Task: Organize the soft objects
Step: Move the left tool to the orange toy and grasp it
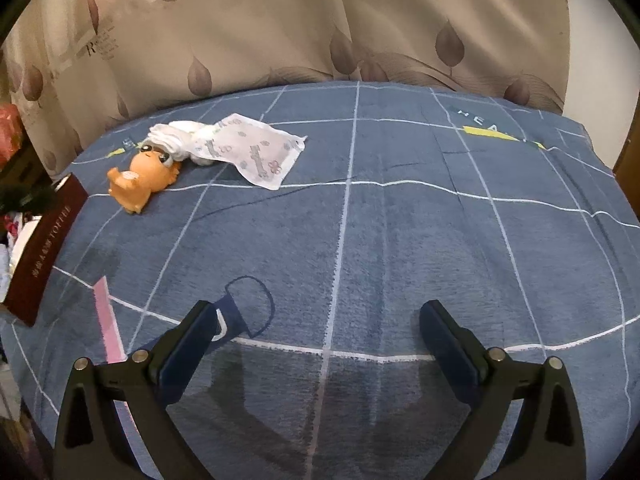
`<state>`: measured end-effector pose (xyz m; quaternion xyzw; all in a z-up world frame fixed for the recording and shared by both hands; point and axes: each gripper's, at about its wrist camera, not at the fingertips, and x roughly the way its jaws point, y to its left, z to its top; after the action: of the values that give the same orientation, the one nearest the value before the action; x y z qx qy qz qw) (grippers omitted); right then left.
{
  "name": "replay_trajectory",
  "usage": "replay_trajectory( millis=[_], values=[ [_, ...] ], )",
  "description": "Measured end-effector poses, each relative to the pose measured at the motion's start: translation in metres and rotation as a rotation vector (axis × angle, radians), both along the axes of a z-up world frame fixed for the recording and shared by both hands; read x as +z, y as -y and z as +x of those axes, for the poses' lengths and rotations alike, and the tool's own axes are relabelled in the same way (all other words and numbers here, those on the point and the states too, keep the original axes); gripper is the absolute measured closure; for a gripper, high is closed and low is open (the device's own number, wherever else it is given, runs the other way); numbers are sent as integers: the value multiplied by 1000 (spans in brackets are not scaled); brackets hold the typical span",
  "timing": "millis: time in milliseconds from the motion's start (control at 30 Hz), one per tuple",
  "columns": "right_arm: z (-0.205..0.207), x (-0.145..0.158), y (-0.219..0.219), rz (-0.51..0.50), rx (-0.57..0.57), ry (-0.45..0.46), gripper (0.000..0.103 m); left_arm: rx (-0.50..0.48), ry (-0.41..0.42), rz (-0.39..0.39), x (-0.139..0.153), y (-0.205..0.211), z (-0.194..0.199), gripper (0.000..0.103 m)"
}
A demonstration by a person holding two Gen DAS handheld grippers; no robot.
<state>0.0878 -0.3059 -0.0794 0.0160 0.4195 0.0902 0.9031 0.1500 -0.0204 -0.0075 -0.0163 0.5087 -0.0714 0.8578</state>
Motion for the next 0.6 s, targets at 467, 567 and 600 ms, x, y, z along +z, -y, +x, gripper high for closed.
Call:
replay_trajectory(
  millis=[467,567,600],
  values=[
    [-3,5,4,54,25,31,2,-45,-152,24,-40,17,96,26],
    [-3,6,3,58,25,34,2,-61,-164,1,-45,21,99,25],
    [-3,6,4,59,24,34,2,-65,-164,5,-46,22,100,25]
  ],
)
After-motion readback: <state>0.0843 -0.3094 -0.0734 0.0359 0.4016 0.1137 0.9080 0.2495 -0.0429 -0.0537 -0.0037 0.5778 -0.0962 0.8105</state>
